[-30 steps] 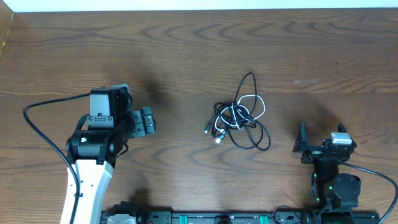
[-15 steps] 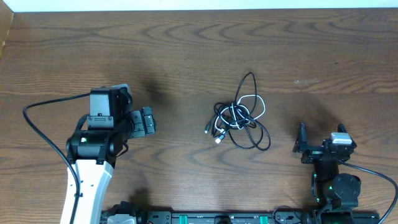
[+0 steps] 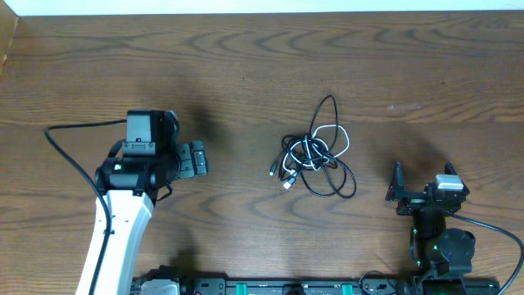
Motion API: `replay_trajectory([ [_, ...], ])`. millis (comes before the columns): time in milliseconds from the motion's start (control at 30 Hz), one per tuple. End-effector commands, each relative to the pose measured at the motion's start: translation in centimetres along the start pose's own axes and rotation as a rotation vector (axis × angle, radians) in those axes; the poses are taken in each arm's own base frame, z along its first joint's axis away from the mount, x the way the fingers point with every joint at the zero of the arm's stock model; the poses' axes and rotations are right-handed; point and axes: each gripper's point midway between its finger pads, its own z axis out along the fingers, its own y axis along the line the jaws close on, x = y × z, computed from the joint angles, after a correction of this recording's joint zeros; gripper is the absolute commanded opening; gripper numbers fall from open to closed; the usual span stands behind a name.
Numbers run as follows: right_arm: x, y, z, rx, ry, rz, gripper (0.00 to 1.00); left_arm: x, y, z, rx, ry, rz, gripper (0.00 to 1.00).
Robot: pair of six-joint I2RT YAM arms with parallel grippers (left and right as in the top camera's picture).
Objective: Untangle cables
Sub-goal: 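Raise the left arm and move it forward toward the cable bundle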
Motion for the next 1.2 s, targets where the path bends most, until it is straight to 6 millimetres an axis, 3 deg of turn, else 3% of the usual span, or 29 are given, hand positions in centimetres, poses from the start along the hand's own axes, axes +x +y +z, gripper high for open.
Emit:
replay_trajectory([
  [0,0.0,-0.1,0.0,0.003,-0.003,-0.011,0.99,-0.9,-0.4,-0.1,0.019,-0.009,0.014,0.98],
  [1167,0.0,-0.1,0.0,0.003,-0.003,-0.011,0.99,-1.9,-0.6,0.0,0.026,-0.048,0.013,0.98],
])
